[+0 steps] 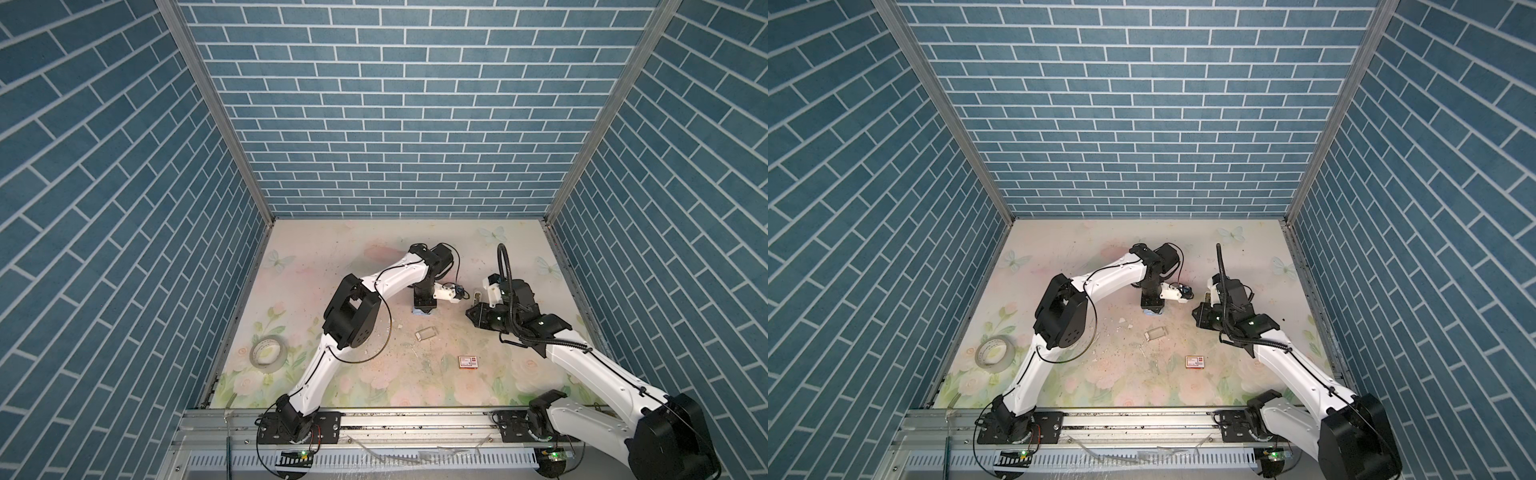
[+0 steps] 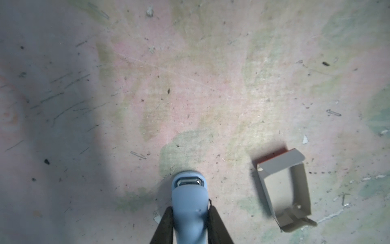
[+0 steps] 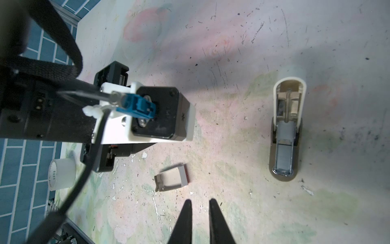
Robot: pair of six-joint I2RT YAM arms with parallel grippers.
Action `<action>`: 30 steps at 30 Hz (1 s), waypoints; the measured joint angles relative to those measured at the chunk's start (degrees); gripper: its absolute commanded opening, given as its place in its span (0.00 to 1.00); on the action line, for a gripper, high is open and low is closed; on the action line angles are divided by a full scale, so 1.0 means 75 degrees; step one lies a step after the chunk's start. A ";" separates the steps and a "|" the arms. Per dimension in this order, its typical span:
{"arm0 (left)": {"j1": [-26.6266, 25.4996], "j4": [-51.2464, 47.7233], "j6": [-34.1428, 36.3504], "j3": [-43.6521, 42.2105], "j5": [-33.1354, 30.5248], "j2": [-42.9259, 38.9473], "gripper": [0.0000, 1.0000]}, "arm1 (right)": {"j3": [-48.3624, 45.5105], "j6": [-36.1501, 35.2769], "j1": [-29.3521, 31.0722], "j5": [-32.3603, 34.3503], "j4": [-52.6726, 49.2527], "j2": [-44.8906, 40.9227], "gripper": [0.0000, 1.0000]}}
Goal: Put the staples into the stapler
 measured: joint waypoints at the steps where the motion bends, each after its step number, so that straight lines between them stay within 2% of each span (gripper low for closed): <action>1: -0.0006 -0.0052 0.0000 0.0058 -0.0020 0.0029 0.00 | 0.0003 0.0000 0.0000 0.0000 0.0003 -0.0026 0.17; 14: -0.0175 -0.0472 -0.0029 0.0498 -0.0391 0.0271 0.00 | -0.0085 0.0000 0.0000 0.0012 -0.0044 -0.0169 0.17; 30: -0.0207 -0.0379 -0.0087 0.0344 -0.0425 0.0248 0.00 | -0.0085 0.0000 0.0003 0.0020 -0.0052 -0.0230 0.17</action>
